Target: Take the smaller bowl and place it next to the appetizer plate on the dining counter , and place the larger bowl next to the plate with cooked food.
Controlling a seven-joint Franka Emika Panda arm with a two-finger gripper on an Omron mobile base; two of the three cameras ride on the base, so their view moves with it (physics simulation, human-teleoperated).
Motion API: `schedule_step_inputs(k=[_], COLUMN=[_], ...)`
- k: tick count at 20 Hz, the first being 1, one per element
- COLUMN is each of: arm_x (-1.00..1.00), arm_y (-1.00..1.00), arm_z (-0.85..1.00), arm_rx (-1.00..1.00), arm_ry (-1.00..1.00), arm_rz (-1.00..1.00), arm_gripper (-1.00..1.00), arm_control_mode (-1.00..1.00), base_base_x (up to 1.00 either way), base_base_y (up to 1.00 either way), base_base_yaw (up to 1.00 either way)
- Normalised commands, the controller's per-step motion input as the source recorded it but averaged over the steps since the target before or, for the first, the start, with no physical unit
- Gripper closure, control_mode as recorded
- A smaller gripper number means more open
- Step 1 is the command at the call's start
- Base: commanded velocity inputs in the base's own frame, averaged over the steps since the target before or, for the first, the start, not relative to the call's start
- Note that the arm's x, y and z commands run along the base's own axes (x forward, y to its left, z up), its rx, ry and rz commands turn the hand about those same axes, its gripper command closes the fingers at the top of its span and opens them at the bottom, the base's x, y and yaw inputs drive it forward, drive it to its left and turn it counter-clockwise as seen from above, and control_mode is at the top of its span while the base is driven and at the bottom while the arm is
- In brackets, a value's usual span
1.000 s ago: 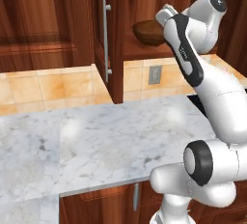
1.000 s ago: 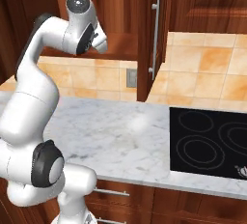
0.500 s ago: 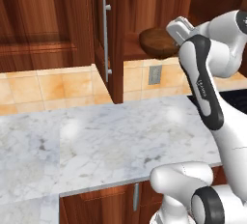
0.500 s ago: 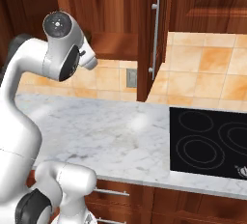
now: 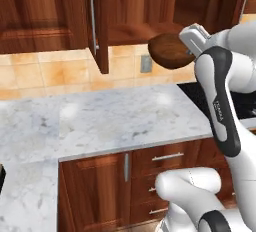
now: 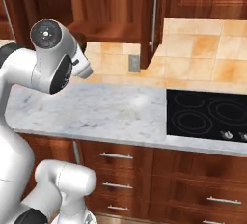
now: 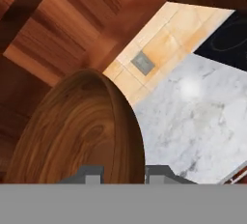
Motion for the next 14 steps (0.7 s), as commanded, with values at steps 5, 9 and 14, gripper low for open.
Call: schedule_step_inputs(k=[5,9,14], arm_x=[0.0,0.0,0.0], arm_y=[0.0,0.0,0.0], arm_z=[0.0,0.0,0.0], arm_rx=[0.0,0.0,0.0], arm_ry=[0.0,0.0,0.0], arm_rz=[0.0,0.0,0.0], arm_gripper=[1.0,1.0,1.0], arm_control_mode=[1.0,1.0,1.0], base_base_x=[-1.0,-0.83,-1.0], base_base_y=[-0.81,-1.0,-0.66], base_base_yaw=[-0.05,-0.02,0.0])
